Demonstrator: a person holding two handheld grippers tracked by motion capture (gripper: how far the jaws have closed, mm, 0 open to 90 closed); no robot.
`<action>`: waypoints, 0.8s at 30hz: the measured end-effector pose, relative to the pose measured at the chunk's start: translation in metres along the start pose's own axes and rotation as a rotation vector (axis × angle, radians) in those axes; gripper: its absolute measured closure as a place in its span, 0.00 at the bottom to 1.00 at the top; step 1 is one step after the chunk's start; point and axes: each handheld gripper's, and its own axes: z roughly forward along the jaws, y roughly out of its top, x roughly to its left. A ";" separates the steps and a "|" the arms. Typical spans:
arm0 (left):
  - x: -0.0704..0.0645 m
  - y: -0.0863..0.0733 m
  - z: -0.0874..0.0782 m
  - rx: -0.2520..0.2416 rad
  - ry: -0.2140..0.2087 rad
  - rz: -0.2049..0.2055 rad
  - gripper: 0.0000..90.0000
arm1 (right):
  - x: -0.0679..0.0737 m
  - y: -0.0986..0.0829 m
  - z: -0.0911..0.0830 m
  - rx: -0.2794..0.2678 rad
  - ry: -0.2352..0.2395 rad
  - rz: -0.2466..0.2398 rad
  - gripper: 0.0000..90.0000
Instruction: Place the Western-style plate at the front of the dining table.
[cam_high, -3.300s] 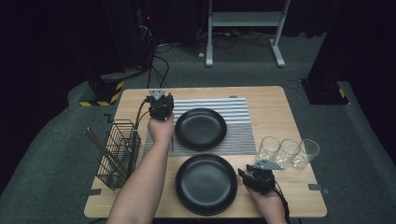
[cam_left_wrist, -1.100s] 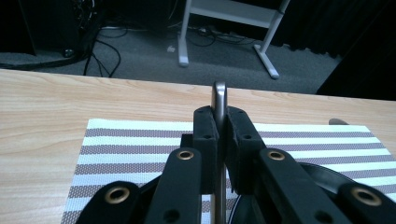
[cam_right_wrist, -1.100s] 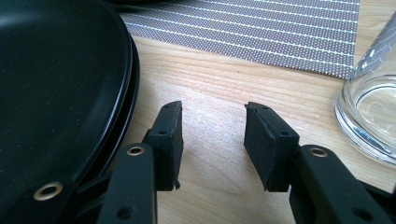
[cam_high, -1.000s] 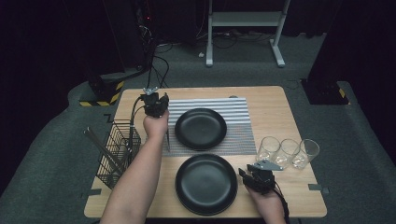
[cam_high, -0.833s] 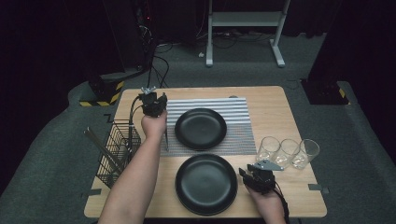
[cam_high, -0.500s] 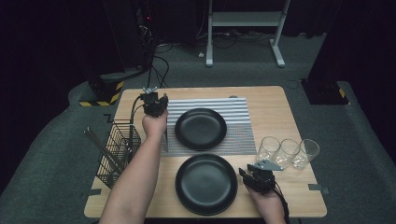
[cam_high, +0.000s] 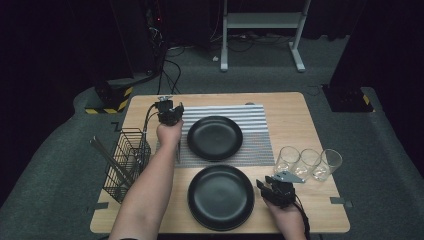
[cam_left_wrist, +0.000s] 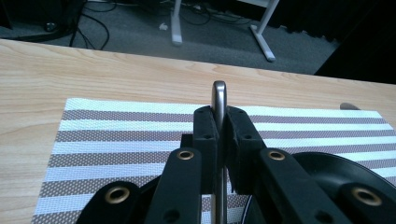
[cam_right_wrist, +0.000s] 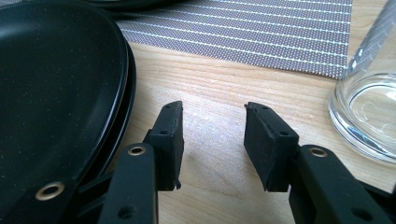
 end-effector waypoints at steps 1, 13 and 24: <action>0.000 0.000 0.001 0.007 0.003 -0.001 0.92 | 0.000 0.000 0.000 0.001 0.000 0.000 0.63; 0.004 -0.003 0.011 0.035 -0.002 -0.017 0.92 | 0.000 -0.001 -0.001 -0.004 -0.004 0.004 0.62; 0.011 -0.005 0.020 0.086 -0.011 -0.037 0.92 | 0.001 -0.001 -0.002 -0.005 0.001 -0.009 0.62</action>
